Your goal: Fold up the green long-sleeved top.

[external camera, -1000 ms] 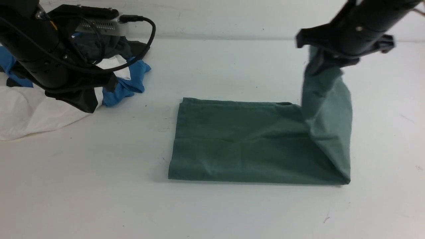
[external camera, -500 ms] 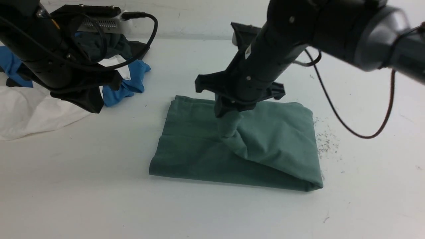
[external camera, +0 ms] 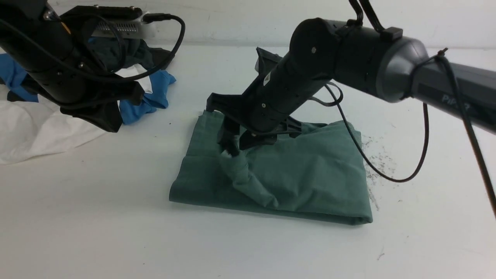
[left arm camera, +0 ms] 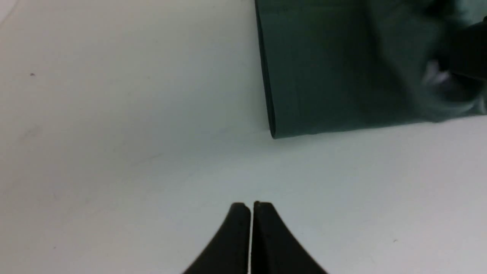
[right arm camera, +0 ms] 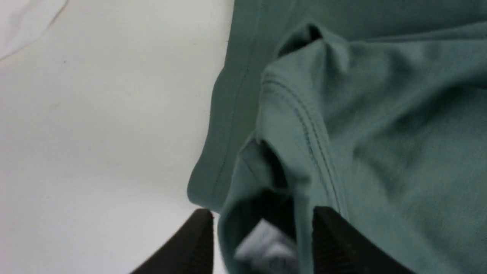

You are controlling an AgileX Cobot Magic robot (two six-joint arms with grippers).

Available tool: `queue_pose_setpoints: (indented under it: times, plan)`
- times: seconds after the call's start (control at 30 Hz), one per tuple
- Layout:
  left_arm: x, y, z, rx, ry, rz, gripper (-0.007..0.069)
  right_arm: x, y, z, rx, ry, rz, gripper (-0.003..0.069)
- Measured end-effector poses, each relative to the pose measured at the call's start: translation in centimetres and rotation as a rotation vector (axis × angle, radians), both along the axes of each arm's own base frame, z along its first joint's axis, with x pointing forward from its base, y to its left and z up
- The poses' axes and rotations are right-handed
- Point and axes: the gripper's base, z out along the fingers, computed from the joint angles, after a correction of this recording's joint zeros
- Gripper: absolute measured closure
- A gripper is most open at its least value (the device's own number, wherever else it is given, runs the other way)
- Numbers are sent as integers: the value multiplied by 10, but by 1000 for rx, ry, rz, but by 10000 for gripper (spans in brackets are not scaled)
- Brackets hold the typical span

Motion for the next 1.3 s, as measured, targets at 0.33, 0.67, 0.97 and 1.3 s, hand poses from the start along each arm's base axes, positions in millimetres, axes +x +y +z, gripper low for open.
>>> queue_pose_setpoints:
  times: [0.33,0.67,0.97,1.3]
  plan:
    - [5,-2,-8,-13,27,-7,628,-2,-33,26,-146,-108,169,157]
    - [46,-37,-73,-193,126,-75,607,13,-139,44,-527,-124,77,601]
    - [77,-69,-127,-198,46,-57,347,-8,-156,25,-563,-36,125,673]
    - [85,-80,-157,-234,78,-54,260,-9,-153,23,-535,-24,137,673]
